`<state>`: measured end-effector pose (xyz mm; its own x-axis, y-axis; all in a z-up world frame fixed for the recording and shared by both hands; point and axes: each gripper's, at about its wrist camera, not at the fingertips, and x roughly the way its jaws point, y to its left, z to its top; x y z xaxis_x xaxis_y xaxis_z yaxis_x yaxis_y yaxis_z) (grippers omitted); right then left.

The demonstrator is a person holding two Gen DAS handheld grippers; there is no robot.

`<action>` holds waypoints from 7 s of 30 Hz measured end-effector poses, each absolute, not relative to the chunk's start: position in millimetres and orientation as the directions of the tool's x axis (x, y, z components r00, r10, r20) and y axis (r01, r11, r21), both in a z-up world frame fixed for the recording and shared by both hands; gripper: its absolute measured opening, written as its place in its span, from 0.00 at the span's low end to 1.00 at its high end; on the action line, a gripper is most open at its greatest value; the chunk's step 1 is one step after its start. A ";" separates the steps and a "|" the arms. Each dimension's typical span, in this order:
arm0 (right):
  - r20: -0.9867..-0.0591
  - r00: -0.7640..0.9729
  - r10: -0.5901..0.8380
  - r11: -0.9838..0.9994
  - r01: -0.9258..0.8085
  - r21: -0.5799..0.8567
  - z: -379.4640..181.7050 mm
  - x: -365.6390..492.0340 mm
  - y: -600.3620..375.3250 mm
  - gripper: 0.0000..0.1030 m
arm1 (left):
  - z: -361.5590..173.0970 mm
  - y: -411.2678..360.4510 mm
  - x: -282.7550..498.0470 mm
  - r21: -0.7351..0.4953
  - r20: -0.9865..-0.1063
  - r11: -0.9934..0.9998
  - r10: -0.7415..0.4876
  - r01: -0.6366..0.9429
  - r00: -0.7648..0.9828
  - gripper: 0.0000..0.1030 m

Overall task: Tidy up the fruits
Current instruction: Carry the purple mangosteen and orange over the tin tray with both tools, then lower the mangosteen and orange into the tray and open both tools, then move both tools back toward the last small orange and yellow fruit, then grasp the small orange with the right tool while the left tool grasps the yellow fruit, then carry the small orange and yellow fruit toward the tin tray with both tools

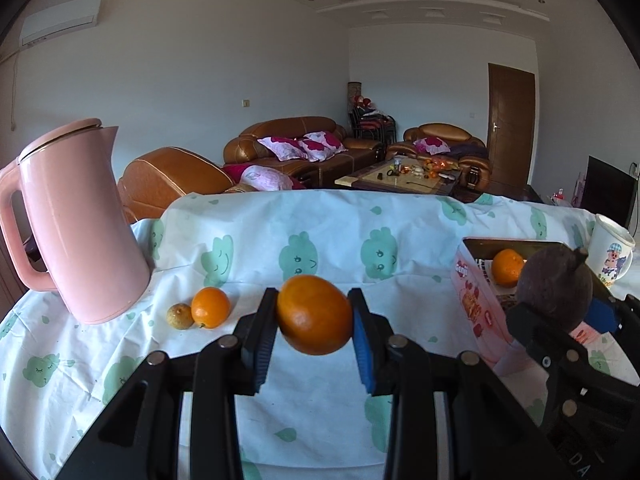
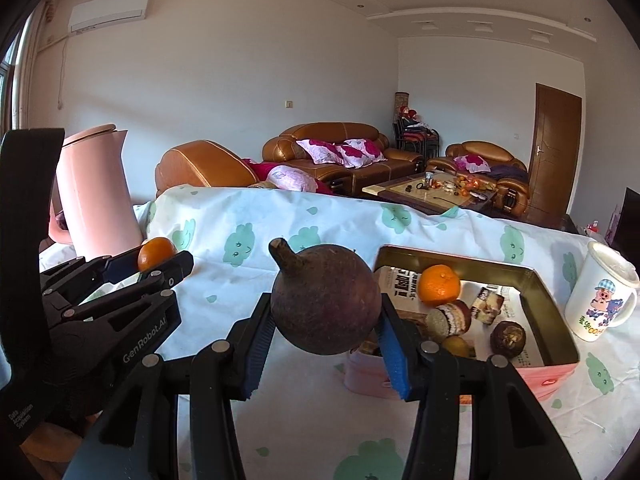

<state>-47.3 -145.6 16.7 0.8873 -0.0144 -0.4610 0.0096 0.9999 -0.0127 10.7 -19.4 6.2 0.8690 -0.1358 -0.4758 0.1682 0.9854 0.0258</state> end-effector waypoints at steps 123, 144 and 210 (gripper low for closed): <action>-0.675 0.643 0.361 0.932 -0.259 0.252 -21.3 102.9 -8.4 0.77 | -18.6 154.1 90.3 0.163 -0.658 0.938 0.335 -0.307 0.674 1.00; -0.673 0.663 0.327 0.943 -0.188 0.274 -25.4 94.1 -27.5 0.37 | -3.7 137.7 83.6 -0.019 -0.639 0.983 0.128 -0.181 0.758 0.99; -0.490 0.858 0.157 0.982 -0.186 -0.011 9.8 -28.5 -71.1 0.37 | -2.8 50.5 34.8 -0.052 -0.543 0.999 -0.041 0.015 0.839 0.26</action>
<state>-28.5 -71.1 9.8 0.8577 0.1569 -0.4896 -0.1861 0.9825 -0.0112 34.8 50.5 -2.8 0.8386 -0.0410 -0.5433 0.0151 0.9985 -0.0521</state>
